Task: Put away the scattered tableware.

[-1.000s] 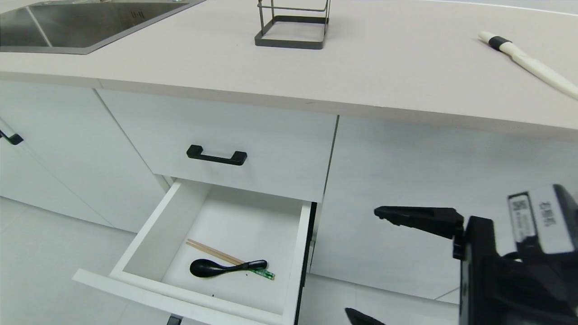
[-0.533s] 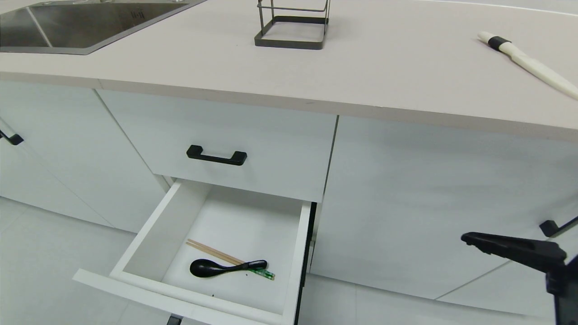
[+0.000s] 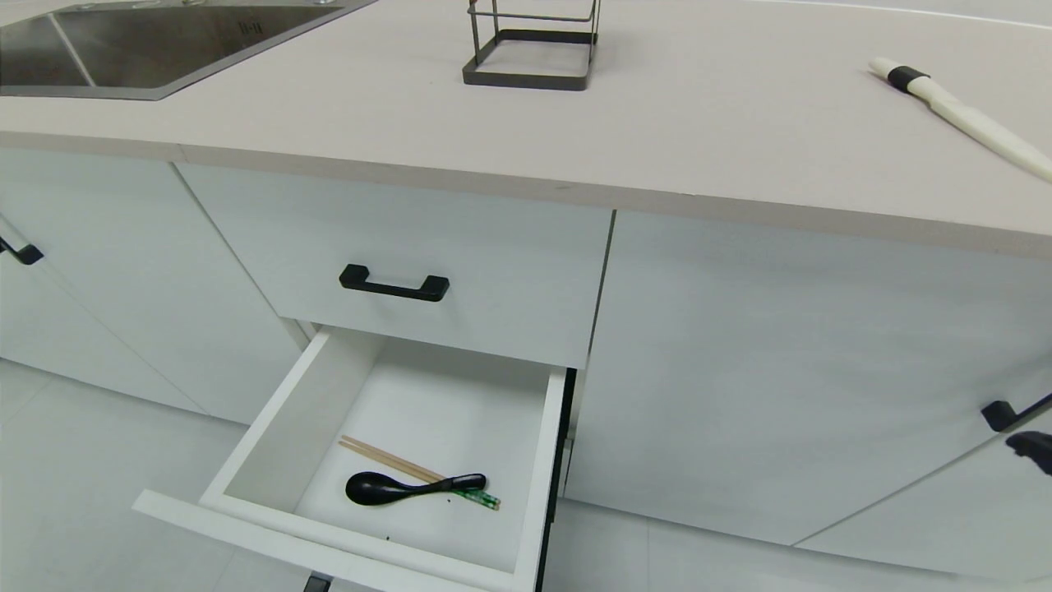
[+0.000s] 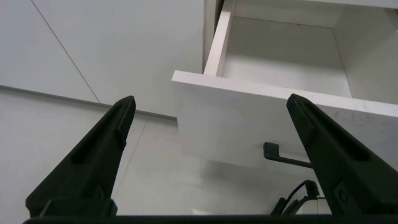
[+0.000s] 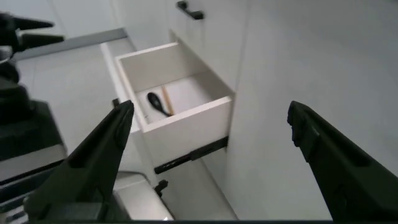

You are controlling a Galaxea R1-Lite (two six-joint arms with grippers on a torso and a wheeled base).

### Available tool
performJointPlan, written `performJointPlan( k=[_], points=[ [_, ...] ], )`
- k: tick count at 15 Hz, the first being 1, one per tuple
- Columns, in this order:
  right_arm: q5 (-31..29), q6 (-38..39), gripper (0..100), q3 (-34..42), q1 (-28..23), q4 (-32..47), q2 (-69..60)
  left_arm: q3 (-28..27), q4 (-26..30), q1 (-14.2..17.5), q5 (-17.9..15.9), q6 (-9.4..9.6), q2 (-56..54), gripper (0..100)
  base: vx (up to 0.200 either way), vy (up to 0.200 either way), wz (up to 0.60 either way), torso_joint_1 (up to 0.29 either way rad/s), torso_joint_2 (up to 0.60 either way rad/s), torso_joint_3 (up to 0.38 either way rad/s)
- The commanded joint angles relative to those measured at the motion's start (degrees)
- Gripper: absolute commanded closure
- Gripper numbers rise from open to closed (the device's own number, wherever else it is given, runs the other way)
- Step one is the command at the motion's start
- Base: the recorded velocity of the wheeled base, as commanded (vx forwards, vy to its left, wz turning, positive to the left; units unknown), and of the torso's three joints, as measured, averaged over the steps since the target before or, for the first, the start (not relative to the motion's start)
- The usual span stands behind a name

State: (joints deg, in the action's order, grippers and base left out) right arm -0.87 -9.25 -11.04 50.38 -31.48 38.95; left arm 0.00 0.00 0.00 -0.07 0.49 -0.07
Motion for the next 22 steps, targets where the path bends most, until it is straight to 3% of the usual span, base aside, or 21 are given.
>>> performJointPlan(
  k=[1,4,6,9,14,19,21,22],
  points=[
    [0.25,0.46,0,0.15,-8.99,0.27,-6.17,0.00,0.00,0.00,-0.01,0.04,0.07,0,0.000,0.000,0.00,0.000,0.00,0.000],
    [3.41,0.73,0,0.15,-23.75,3.09,-14.16,0.00,0.00,0.00,-0.01,-0.05,0.07,0,0.000,0.000,0.00,0.000,0.00,0.000],
    [8.69,0.64,0,-0.21,-34.91,8.01,-19.96,0.00,0.00,0.00,-0.01,0.04,0.07,0,0.000,0.000,0.00,0.000,0.00,0.000],
    [12.91,1.25,0,-0.91,-44.93,12.05,-25.68,0.00,0.00,0.00,-0.01,0.04,0.07,0,0.000,0.000,0.00,0.000,0.00,0.000],
    [12.73,7.76,0,0.76,-50.65,12.14,-30.16,0.00,-0.09,0.00,-0.10,-0.05,0.07,0,0.000,0.000,0.00,0.000,0.00,0.000],
    [10.89,7.93,0,11.04,-50.38,13.28,-38.16,0.00,-0.09,0.00,-0.10,0.04,0.07,0,0.000,0.000,0.00,0.000,0.00,0.000],
    [10.53,7.49,0,11.04,-50.38,17.50,-38.16,0.00,-0.09,0.00,-0.37,0.22,0.07,0,0.000,0.000,0.00,0.000,0.00,0.000],
    [10.97,6.70,0,11.04,-50.38,23.48,-38.16,0.00,0.00,0.00,-1.25,0.04,0.07,0,0.000,0.000,0.00,0.000,0.00,0.000]
  ],
)
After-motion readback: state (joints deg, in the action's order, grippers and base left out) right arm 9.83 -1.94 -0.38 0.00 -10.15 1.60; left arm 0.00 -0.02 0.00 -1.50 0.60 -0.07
